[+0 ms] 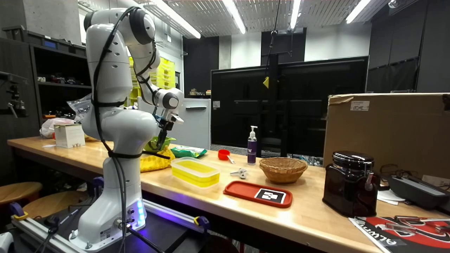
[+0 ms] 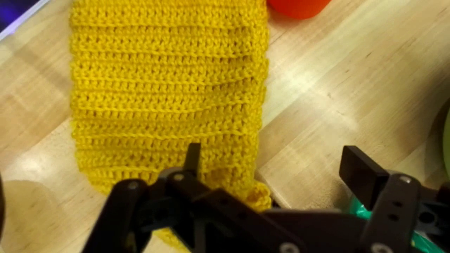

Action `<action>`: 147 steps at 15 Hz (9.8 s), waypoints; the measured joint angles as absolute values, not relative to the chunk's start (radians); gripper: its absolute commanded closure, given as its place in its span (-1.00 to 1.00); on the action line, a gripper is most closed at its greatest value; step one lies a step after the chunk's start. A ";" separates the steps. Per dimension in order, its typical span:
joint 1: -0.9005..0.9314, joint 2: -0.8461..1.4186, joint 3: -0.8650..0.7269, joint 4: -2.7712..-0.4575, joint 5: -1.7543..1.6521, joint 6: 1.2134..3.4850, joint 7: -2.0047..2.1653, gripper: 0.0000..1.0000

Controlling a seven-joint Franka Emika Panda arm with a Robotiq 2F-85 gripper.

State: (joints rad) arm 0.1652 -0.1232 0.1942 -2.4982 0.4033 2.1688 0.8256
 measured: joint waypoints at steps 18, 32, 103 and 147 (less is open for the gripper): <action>0.247 -0.164 0.257 -2.702 0.714 2.354 0.873 -1.00; 0.262 -0.121 0.272 -2.712 0.808 2.414 0.809 0.92; -0.020 0.129 -0.091 -2.328 0.884 1.215 -0.751 0.98; 0.175 0.364 0.167 -2.199 0.765 1.753 -0.056 0.42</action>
